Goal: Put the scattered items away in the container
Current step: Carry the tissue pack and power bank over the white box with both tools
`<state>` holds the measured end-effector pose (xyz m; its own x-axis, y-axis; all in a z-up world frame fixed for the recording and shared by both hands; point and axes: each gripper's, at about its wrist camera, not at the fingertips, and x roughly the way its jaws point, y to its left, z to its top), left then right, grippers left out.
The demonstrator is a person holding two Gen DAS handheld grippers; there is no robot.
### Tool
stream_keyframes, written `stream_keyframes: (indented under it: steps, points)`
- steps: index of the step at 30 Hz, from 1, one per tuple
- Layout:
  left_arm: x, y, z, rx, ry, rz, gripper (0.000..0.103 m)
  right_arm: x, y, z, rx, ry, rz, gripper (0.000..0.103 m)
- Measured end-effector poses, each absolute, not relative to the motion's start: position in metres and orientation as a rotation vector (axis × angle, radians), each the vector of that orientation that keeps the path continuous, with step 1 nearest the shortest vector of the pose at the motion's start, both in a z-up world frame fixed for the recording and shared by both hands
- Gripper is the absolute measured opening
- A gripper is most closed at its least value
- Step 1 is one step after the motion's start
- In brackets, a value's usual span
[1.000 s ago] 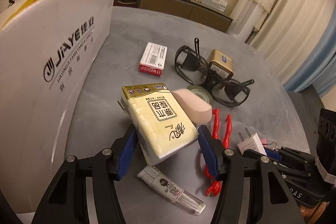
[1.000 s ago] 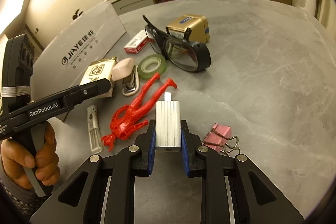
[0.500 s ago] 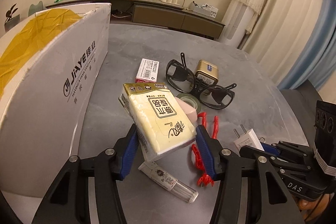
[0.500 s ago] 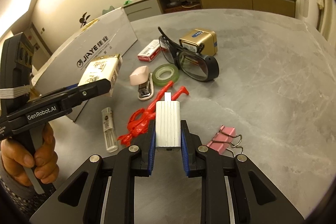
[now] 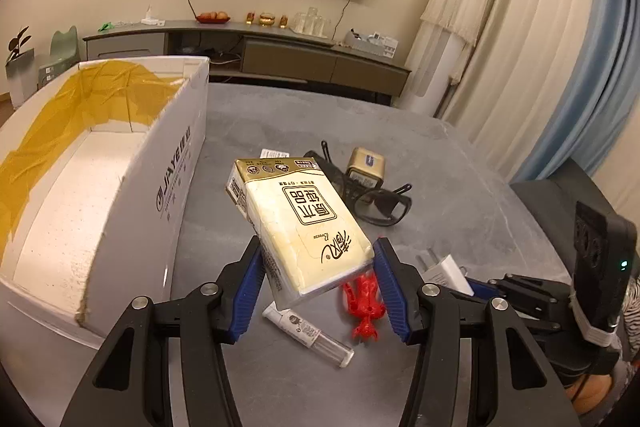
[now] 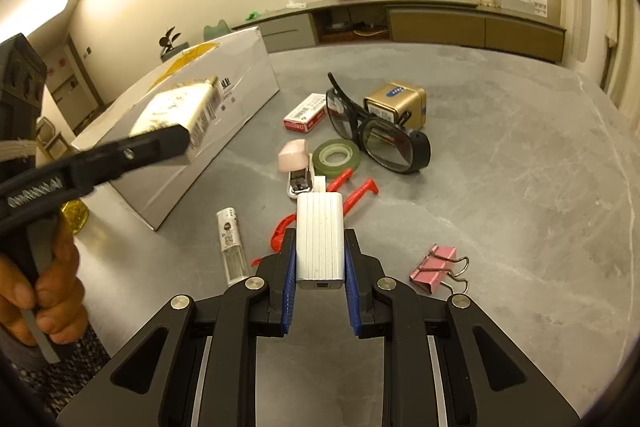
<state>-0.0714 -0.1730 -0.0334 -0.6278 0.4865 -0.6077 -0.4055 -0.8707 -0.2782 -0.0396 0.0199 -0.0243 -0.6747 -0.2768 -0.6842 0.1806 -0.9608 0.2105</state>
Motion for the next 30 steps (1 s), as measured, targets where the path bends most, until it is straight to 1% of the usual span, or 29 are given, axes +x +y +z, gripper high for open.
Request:
stream_keyframes:
  steps: [15, 30]
  points:
    - [-0.059, -0.221, 0.006, -0.845, -0.265, 2.496, 0.055, -0.03, -0.041, 0.016, 1.015, -0.133, -2.651, 0.022]
    - [-0.064, -0.277, 0.017, -0.806, -0.428, 2.535, 0.055, -0.038, -0.104, 0.049, 0.953, -0.034, -2.599, 0.023]
